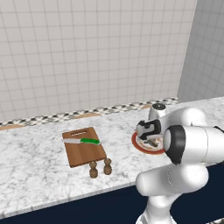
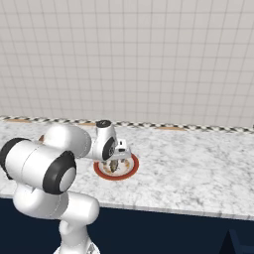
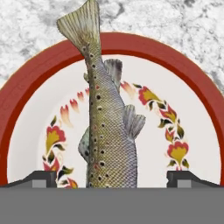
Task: Pick up the knife from the drawer and place it on the cutting board. Then place the meat from the plate to the cutting board.
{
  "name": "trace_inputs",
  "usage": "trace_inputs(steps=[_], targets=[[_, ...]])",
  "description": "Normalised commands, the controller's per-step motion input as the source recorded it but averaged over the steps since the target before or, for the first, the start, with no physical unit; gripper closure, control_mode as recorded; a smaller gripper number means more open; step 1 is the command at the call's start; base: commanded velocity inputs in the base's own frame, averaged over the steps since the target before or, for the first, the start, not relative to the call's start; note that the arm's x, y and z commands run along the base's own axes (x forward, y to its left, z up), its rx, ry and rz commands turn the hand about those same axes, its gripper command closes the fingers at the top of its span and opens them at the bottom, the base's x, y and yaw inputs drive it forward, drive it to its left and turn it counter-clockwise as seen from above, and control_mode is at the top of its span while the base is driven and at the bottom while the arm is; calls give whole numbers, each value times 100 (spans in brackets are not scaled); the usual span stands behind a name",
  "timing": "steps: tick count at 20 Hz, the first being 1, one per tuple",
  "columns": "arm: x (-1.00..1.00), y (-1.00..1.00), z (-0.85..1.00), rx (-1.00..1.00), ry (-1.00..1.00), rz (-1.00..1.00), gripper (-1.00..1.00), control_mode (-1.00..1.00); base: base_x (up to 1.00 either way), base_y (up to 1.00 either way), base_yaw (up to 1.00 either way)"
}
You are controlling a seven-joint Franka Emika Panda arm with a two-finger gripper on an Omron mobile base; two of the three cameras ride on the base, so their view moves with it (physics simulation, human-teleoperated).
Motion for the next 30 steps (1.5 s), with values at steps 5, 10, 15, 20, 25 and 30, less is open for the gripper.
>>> trace_inputs(steps=[5,10,15,20,25,30], targets=[[10,4,-16,0,0,0,-100,-100,0,0,0],[5,0,-14,0,0,0,100,-100,0,0,0],[1,0,-14,0,0,0,100,-100,0,0,0],[0,5,-14,0,0,0,100,-100,0,0,0],[-22,2,28,1,-3,0,100,-100,0,0,0],[-14,12,98,4,-12,4,100,-100,0,0,0]])
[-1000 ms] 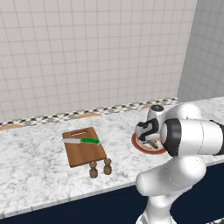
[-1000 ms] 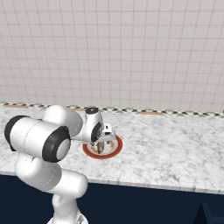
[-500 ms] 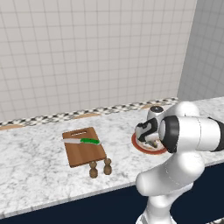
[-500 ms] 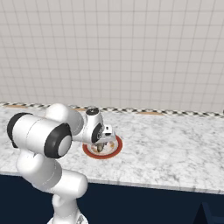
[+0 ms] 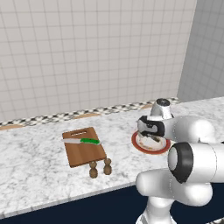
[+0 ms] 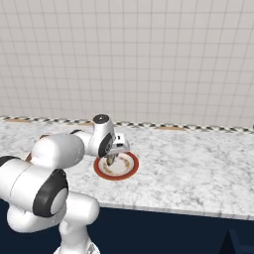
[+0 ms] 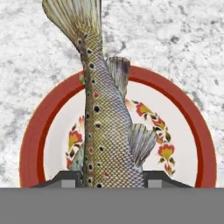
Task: Pick up the knife from the drawer and place it on the cutting board. Then place the meat from the plate to the cutting board.
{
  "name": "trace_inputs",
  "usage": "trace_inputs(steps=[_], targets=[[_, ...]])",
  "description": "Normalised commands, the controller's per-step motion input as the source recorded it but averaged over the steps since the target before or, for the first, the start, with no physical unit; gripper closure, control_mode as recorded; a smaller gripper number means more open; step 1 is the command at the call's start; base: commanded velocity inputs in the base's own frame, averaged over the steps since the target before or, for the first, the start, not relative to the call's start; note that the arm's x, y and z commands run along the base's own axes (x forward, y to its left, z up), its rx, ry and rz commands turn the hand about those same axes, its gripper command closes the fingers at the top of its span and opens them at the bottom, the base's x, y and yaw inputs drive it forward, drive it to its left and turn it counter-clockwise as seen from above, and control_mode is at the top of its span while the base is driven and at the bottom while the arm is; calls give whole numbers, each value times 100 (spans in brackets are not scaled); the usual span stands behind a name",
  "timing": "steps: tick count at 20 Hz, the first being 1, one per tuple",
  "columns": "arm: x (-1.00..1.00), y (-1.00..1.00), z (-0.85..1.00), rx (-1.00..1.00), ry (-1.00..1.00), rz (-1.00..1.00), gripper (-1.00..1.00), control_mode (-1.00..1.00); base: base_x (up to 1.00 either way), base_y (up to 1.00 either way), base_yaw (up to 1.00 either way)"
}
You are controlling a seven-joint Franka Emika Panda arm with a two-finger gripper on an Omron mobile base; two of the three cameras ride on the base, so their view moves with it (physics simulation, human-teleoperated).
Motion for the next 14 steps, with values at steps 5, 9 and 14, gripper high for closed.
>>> trace_inputs(steps=[5,9,14], targets=[[19,78,38,0,4,21,100,-100,0,0,0],[25,100,5,0,12,24,100,-100,0,0,0],[29,100,0,0,16,23,100,-100,0,0,0]])
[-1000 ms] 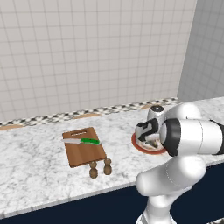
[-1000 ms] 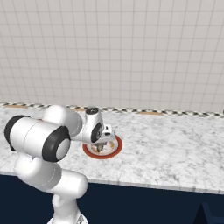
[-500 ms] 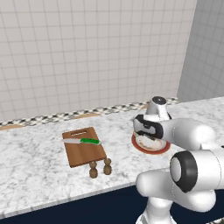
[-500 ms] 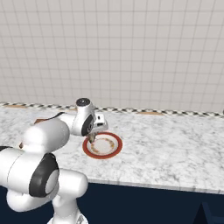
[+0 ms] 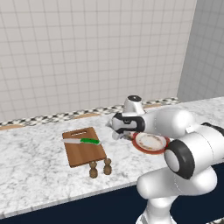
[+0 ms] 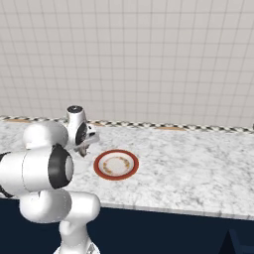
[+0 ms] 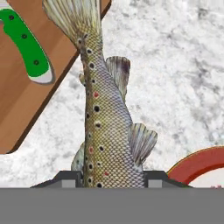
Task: Pick up the knife from the drawer and place it on the cutting board. Then place the meat from the plate to the cutting board.
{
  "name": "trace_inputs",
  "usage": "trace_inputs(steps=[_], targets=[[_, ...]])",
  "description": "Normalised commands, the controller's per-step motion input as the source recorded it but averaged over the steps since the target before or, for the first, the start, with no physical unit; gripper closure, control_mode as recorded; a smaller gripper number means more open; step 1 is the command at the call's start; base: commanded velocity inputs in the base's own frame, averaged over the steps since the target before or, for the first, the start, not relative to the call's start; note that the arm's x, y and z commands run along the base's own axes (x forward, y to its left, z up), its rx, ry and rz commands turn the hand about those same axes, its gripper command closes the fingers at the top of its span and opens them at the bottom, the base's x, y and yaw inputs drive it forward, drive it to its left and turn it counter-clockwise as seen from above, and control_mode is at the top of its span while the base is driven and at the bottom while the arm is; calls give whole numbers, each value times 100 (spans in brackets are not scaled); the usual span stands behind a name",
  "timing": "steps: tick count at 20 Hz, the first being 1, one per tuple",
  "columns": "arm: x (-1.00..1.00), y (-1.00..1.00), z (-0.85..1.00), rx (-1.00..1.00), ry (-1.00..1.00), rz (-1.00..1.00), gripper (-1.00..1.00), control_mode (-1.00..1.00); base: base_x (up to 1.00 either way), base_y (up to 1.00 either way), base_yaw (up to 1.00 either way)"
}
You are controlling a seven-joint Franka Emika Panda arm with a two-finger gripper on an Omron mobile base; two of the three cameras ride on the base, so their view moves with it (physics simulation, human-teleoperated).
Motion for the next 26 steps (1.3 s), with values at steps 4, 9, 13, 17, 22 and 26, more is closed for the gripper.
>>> trace_inputs(steps=[4,9,13,17,22,26], targets=[[8,100,0,-3,14,25,100,-100,0,0,0],[-1,88,0,-7,4,20,100,-100,0,0,0],[-23,46,-11,-11,0,9,100,-100,0,0,0],[-10,32,-33,-12,2,7,100,-100,0,0,0],[0,43,-29,-10,8,7,100,-100,0,0,0],[1,23,-20,-7,6,4,100,-100,0,0,0]])
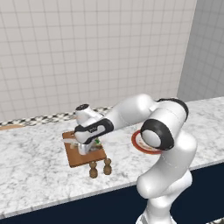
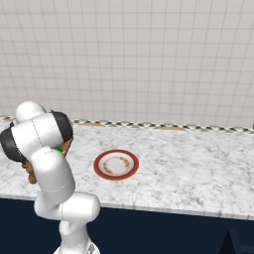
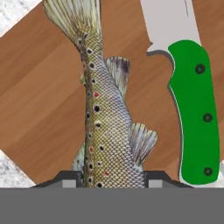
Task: Pick up the knife from the drawer and place it on the cutting board. Then place the meat from the plate to the cutting board.
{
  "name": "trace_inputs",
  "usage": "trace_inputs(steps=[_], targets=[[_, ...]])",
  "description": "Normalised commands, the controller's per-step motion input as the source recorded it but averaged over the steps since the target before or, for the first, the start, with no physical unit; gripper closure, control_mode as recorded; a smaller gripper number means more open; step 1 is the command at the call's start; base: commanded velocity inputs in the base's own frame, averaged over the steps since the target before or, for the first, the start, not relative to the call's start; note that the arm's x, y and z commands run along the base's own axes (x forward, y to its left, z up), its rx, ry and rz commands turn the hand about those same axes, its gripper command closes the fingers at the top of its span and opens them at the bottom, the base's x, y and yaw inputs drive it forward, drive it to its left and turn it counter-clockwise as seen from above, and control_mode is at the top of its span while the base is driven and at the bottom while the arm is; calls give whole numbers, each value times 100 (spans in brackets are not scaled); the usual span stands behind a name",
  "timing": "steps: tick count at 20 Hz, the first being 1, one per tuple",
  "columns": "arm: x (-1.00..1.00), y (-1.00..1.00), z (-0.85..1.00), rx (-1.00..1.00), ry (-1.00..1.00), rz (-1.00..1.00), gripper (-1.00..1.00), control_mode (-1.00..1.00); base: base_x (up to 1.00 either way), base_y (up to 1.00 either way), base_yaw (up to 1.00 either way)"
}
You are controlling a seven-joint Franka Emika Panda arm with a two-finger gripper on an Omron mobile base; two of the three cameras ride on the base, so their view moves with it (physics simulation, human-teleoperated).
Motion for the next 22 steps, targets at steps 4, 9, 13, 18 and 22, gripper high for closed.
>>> trace_inputs(steps=[4,9,13,18,22], targets=[[3,2,0,-1,0,1,-100,-100,0,0,0],[0,0,0,0,0,0,-100,-100,0,0,0],[0,0,0,0,-2,0,-100,-100,0,0,0],[-20,-1,35,0,-11,0,-100,-100,0,0,0],[-47,-33,65,0,-16,0,-100,-100,0,0,0]])
